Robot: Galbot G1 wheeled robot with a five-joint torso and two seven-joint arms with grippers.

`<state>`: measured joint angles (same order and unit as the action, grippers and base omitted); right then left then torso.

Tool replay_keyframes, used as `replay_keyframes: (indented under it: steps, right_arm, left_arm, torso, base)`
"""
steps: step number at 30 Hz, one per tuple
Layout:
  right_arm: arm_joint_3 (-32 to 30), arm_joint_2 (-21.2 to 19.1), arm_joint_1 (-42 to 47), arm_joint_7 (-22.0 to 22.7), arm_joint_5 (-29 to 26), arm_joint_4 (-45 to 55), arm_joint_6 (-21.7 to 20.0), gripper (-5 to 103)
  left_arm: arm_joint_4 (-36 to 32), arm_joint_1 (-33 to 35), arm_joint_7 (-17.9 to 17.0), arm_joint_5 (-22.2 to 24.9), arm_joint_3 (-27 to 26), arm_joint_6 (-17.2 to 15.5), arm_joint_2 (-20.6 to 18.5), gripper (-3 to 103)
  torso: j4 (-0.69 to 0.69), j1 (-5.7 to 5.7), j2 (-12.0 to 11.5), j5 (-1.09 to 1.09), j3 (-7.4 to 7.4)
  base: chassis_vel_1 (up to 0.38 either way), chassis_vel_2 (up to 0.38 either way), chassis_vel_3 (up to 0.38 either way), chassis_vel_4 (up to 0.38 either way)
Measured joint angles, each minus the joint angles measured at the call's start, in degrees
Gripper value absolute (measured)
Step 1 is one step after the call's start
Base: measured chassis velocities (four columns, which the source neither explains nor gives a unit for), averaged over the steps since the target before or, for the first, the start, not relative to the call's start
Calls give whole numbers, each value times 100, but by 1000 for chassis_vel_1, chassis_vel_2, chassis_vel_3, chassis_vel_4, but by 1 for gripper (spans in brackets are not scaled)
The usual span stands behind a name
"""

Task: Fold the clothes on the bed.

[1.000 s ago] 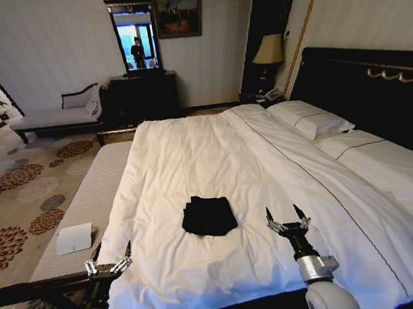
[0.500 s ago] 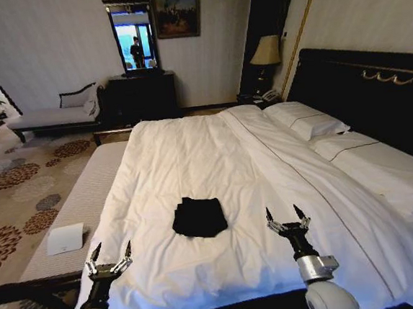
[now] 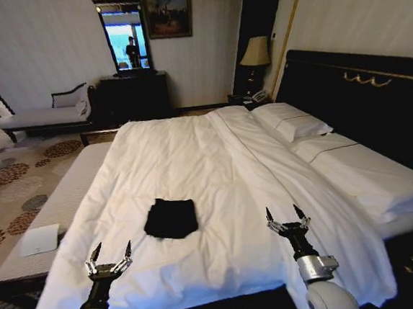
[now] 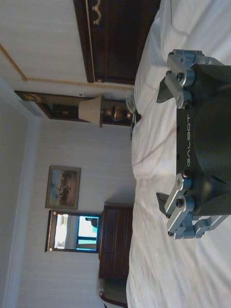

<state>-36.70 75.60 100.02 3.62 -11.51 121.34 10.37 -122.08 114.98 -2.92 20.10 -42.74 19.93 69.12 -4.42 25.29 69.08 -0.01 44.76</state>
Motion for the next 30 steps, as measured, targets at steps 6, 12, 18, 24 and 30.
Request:
replay_keyframes:
  steps: [6,12,18,24,30]
  right_arm:
    - [0,0,1,0,0,0,0,100]
    - [0,-1,1,1,0,-1,0,100]
    - [1,0,1,0,0,-1,0,100]
    - [1,0,2,0,0,-1,0,100]
    - [1,0,2,-1,0,-1,0,100]
  left_arm:
    - [0,-1,1,0,0,0,0,100]
    - [-1,0,3,0,1,-1,0,100]
    - [-1,0,3,-1,-1,-1,-1,100]
    - [-1,0,3,0,-1,-1,-1,100]
    - [0,1,2,-1,-2,-1,-1,100]
  torso:
    - [-1,1,-1,-2,1]
    - [0,0,-1,2,0]
    - [0,-2,0,0,0]
    - [0,-2,1,1,0]
    - [0,-3,1,1,-1]
  base:
    - [-220,-539,186,543]
    - [-82,-551,83,571]
    - [81,-542,-65,531]
    - [186,-530,-206,530]
    - [219,-509,-230,513]
